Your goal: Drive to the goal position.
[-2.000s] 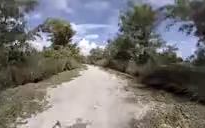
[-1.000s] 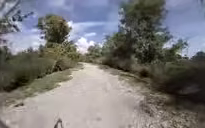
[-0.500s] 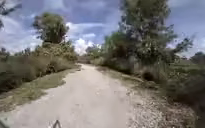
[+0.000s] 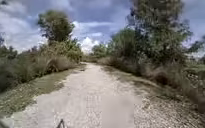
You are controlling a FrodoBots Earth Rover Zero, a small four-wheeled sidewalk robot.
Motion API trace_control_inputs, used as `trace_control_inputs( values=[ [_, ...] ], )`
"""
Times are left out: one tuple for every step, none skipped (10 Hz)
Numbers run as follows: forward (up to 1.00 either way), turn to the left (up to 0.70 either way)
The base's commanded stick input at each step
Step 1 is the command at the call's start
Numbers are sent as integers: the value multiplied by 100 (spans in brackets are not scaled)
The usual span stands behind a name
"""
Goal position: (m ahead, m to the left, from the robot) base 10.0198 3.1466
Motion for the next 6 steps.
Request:
trace_control_inputs(
  values=[
    [85, 0],
    [85, 0],
    [85, 0],
    [85, 0],
    [85, 0],
    [85, 0]
  ],
)
